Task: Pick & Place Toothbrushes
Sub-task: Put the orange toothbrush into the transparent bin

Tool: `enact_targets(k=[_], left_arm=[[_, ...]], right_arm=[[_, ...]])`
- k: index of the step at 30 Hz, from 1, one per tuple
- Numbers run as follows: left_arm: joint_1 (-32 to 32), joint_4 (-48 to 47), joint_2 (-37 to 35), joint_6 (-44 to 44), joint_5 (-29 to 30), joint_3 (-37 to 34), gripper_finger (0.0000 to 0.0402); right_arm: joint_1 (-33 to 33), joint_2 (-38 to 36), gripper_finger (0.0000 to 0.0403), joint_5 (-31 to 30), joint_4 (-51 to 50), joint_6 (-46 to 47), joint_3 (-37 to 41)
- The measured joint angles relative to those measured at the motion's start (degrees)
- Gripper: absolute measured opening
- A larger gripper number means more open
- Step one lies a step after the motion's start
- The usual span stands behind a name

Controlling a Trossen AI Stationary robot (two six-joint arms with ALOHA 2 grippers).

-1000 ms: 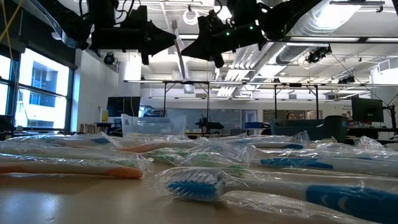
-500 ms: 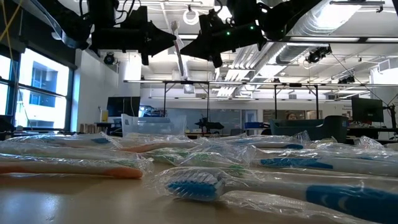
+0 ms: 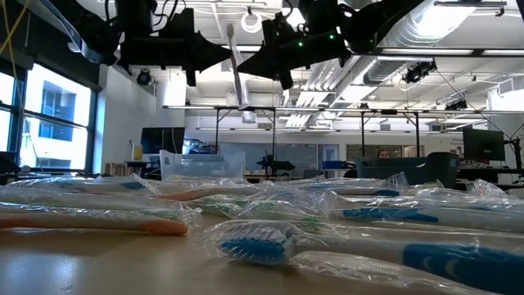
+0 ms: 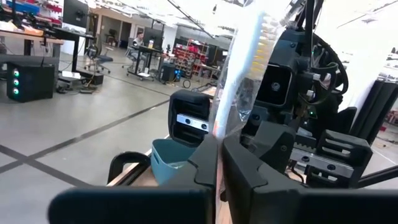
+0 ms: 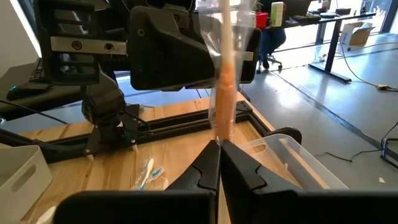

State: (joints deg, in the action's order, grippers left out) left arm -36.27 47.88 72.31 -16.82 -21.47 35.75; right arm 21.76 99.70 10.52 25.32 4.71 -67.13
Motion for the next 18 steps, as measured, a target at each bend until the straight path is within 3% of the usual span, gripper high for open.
enact_targets(k=[18], left_arm=[[-0.10, 0.09, 0.00, 1.15, 1.77, 0.00, 0.0000]], right_arm=[[0.63, 0.00, 0.0003, 1.71, 0.83, -0.44, 0.00]])
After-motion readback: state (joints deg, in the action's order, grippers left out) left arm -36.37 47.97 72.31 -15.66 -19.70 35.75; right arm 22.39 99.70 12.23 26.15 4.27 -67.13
